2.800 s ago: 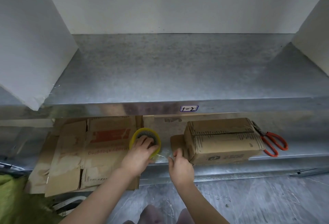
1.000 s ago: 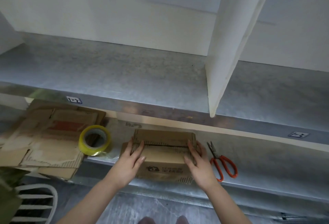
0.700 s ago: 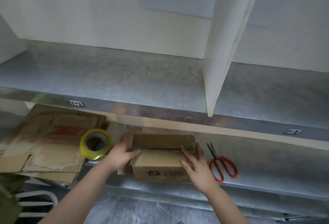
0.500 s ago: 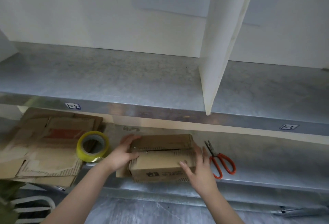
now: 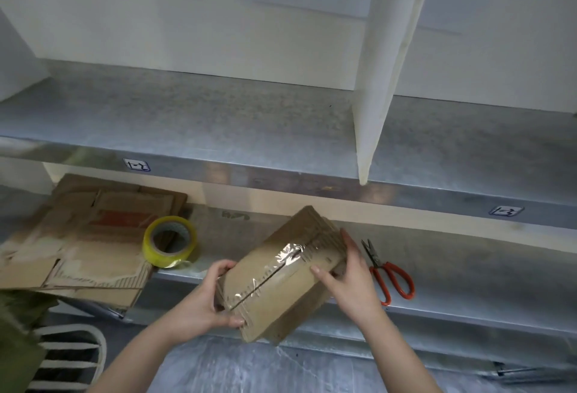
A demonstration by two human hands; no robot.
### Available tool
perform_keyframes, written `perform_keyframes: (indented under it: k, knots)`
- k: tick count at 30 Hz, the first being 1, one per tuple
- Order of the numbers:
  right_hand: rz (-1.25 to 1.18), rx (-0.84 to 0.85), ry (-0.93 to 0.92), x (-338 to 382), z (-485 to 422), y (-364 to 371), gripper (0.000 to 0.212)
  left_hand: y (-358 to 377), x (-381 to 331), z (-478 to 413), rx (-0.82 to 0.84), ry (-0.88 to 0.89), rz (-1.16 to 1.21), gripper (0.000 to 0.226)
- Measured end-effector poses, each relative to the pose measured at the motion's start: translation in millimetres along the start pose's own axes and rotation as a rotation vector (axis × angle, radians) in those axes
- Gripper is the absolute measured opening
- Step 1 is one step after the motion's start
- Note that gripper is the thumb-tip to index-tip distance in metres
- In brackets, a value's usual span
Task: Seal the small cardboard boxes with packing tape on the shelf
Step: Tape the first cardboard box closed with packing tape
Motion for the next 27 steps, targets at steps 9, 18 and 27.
perform_keyframes:
  k: [9,18,27]
  knots:
    - [0.171,-0.163,0.061,0,-20,-7,0.062,45,-13,-16,-0.315,-0.083,-0.298,0.112]
    - [0.004,0.184,-0.104,-7,38,32,0.110,75,-31,-18,-0.204,0.152,-0.346,0.108]
    - [0.004,0.379,-0.093,-8,29,31,0.129,68,-57,-15,-0.317,0.191,-0.479,0.091]
Point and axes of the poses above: each hand's wrist, its own z-axis away from the middle knuckle, its own y-axis out of the palm, x = y × z, the point moved 8 cm from there along -z, towards the middle knuckle, and after that the axes turned 3 degrees about x, right-handed, at the moved point
